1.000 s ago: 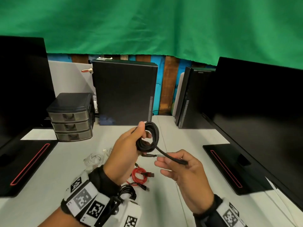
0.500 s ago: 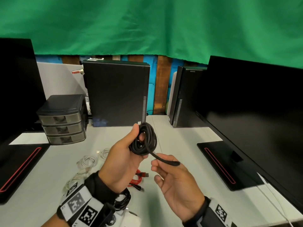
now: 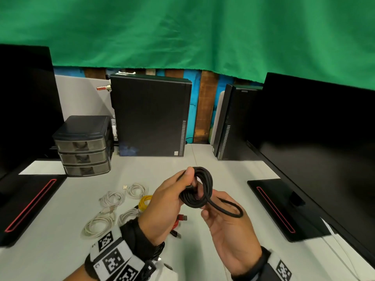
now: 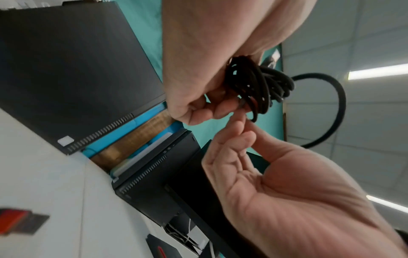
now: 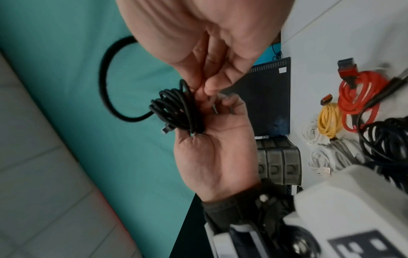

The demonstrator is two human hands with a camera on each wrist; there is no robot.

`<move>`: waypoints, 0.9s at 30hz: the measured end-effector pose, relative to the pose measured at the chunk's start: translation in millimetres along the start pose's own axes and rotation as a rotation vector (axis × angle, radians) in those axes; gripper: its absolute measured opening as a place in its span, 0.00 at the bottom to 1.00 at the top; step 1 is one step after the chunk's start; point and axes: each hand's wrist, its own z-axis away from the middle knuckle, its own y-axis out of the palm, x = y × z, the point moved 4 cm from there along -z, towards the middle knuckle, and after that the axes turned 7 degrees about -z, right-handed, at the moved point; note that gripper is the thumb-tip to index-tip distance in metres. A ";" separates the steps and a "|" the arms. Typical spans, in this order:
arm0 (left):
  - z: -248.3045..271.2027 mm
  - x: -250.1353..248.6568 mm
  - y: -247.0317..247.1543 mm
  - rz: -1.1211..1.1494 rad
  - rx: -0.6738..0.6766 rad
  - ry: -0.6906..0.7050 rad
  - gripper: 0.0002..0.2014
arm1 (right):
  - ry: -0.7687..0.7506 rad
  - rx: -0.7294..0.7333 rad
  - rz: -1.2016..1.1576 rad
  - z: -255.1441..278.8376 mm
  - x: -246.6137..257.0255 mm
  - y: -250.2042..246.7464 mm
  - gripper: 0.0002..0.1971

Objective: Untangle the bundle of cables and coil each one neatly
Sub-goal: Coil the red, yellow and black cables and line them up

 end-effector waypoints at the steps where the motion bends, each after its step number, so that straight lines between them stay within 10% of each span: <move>1: 0.9 0.9 1.0 -0.009 -0.007 -0.007 0.31 | -0.013 0.012 0.019 0.1 0.0 -0.4 0.34; 6: 0.9 -8.5 -0.7 -0.064 -0.052 0.101 0.21 | 0.126 0.314 0.082 10.6 -4.5 12.1 0.19; 8: -2.2 -19.2 -7.8 -0.175 -0.089 0.189 0.16 | 0.059 0.457 0.450 7.0 9.9 12.0 0.19; 12: -11.8 -18.8 -26.5 -0.546 -0.083 0.253 0.14 | -0.331 0.309 0.904 -5.9 58.8 -2.8 0.31; 18: -8.0 1.7 -14.5 -0.767 0.013 0.267 0.18 | -0.711 0.325 1.278 11.4 41.8 17.9 0.09; 27: -8.7 25.5 -2.4 -0.718 0.139 0.138 0.20 | -0.805 0.493 1.867 12.1 28.8 11.6 0.11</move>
